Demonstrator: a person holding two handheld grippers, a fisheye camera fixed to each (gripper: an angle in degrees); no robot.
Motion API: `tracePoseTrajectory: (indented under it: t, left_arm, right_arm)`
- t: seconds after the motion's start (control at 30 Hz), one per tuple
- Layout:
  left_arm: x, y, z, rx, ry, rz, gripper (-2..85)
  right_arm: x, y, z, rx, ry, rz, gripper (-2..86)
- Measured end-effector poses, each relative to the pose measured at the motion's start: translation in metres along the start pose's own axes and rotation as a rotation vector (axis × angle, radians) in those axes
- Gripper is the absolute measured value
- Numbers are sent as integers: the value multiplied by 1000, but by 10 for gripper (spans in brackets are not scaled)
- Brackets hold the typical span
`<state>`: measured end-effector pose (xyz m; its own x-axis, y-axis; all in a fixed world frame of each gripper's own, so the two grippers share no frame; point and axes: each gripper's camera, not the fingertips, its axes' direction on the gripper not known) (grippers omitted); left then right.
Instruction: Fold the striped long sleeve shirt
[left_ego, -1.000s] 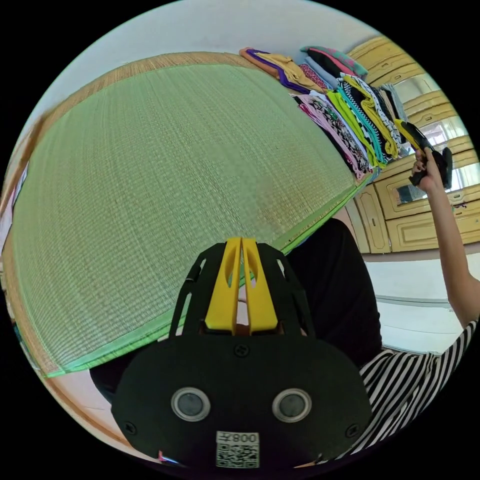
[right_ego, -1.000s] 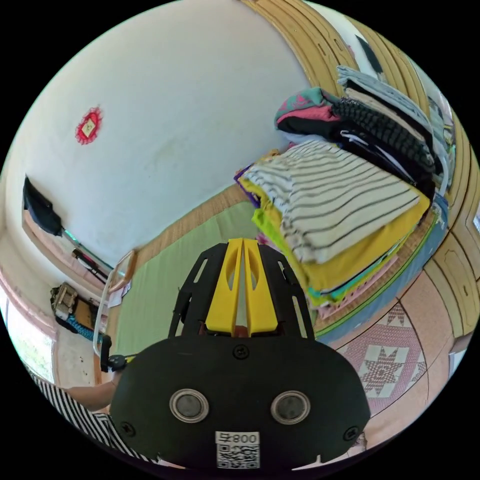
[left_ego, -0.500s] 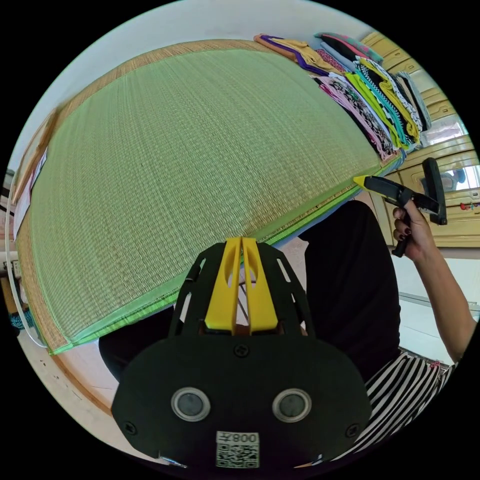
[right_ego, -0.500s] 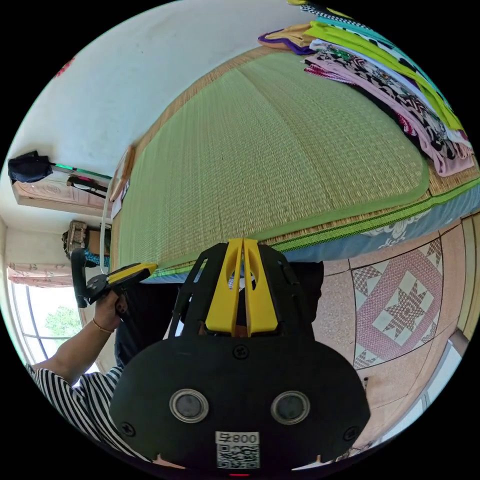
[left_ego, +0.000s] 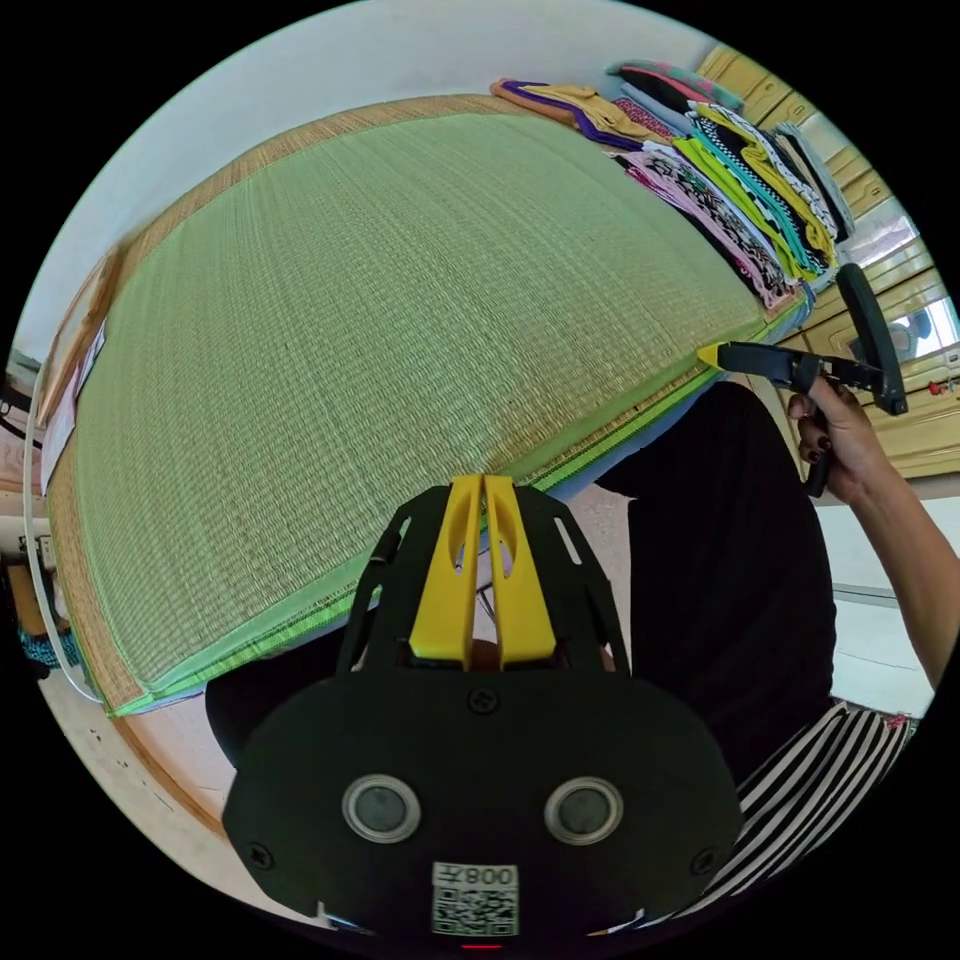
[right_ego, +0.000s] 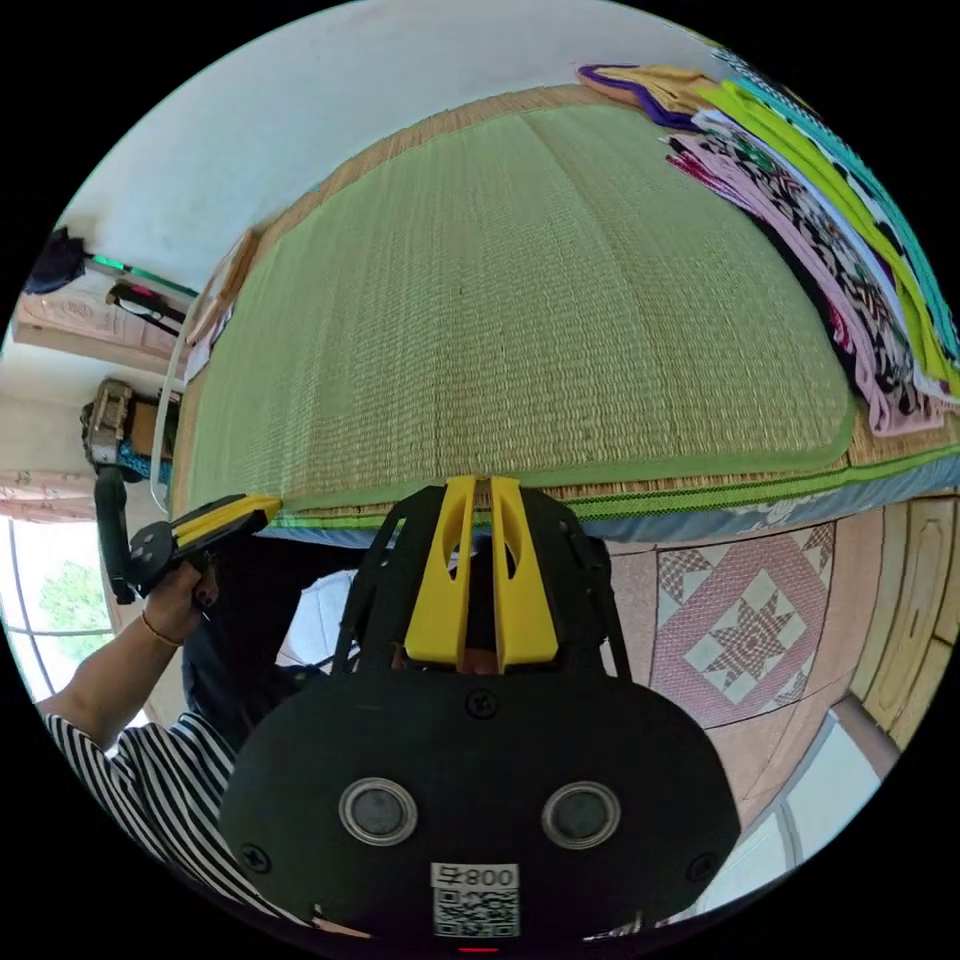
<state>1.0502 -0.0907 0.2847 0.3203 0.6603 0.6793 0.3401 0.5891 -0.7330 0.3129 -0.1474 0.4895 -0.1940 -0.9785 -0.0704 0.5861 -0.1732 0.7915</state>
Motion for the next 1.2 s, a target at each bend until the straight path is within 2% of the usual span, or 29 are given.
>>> tracePoseTrajectory:
  t: [0.13, 0.33, 0.53, 0.63, 0.8, 1.0, 1.2]
  left_arm:
    - [-15, -18, 15, 12, 60, -28, 2]
    - [-43, -49, 32, 21, 184, -22, 2]
    - [-73, -112, 44, 134, 338, 6, 1]
    - [-84, -165, 58, 172, 432, 62, 1]
    - [-97, -273, 86, 221, 535, 189, 4]
    - [-106, -400, 131, 223, 693, 271, 6]
    - [-102, -477, 163, 142, 788, 251, 8]
  right_arm:
    - [-7, -12, -3, -4, 32, -3, 14]
    - [21, -26, -15, 6, -186, 78, 5]
    - [20, -69, -50, 172, -228, 39, 15]
    - [13, -121, -72, 277, -202, -25, 29]
    - [5, -251, -105, 436, -28, -104, 56]
    - [19, -397, -115, 470, 160, -64, 75]
    - [57, -504, -126, 432, 187, 35, 92]
